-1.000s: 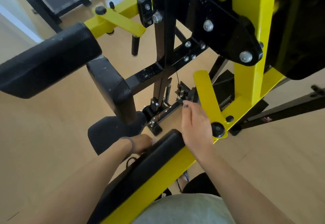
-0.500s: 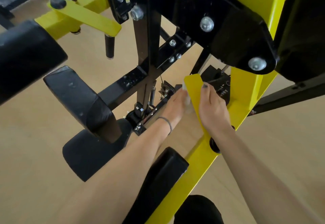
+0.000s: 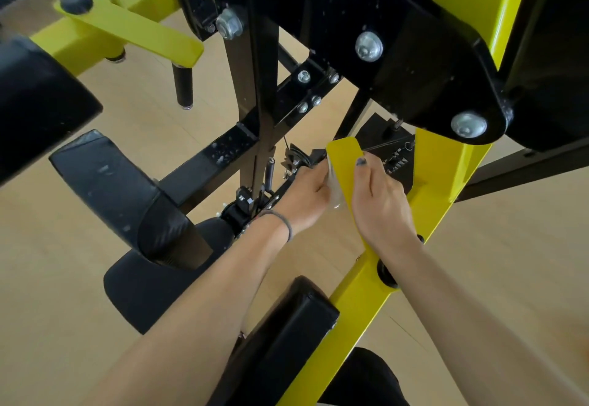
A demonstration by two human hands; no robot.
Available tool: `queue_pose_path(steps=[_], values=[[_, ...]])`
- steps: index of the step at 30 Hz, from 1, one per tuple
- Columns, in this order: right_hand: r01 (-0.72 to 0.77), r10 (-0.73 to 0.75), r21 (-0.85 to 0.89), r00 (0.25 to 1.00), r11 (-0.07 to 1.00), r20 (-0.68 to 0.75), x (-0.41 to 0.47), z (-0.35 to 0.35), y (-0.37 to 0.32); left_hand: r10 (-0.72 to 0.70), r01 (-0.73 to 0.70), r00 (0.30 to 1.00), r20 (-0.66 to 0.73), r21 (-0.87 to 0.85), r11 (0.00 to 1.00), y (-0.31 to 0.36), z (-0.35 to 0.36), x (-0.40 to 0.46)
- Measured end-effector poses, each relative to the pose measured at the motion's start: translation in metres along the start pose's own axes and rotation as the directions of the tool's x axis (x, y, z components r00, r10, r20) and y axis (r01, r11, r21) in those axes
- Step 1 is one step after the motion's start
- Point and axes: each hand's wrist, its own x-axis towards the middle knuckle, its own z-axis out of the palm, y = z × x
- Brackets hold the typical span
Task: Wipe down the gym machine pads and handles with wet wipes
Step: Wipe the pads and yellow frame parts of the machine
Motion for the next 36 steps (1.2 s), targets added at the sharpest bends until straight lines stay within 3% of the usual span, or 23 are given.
queue_pose_path(steps=[5,8,13,17,22,29,31,33,34,36], values=[[-0.037,0.037,0.007,0.999,0.999,0.025,0.001,0.001,-0.002,0.163,-0.147,0.986,-0.045,0.247,0.958,-0.002,0.0,0.015],[-0.052,0.052,0.013,0.998,0.999,0.02,0.001,0.001,-0.003,0.146,-0.108,0.984,-0.106,0.303,0.947,-0.009,0.006,0.026],[-0.037,0.037,0.04,0.999,0.999,0.005,0.001,0.004,0.0,0.238,-0.153,0.952,-0.194,0.374,0.915,-0.009,0.012,0.037],[-0.05,0.049,0.018,0.998,0.999,0.032,0.001,0.002,-0.004,0.259,-0.195,0.939,-0.228,0.267,0.944,-0.009,0.022,0.037],[-0.073,0.075,-0.039,0.996,0.997,0.049,0.001,0.001,-0.005,0.107,-0.121,0.946,-0.306,-0.029,0.992,-0.009,0.04,0.035],[-0.036,0.037,-0.088,0.999,0.995,0.004,0.0,0.007,-0.002,-0.219,0.219,0.974,-0.06,-0.018,0.976,-0.047,0.054,0.034],[-0.025,0.023,-0.106,1.0,0.994,-0.02,0.001,0.008,-0.001,-0.215,0.215,0.976,0.018,0.01,0.977,-0.065,0.054,0.045],[-0.008,0.007,-0.12,1.0,0.993,-0.01,0.002,0.008,0.0,-0.163,0.154,0.986,0.034,0.197,0.968,-0.079,0.051,0.052],[-0.012,0.012,-0.108,1.0,0.994,-0.002,0.002,0.009,0.001,-0.203,0.166,0.974,0.097,0.303,0.939,-0.085,0.051,0.052],[-0.029,0.03,-0.096,0.999,0.995,0.017,0.002,0.009,0.0,-0.39,0.205,0.886,0.252,0.54,0.816,-0.096,0.05,0.038]])
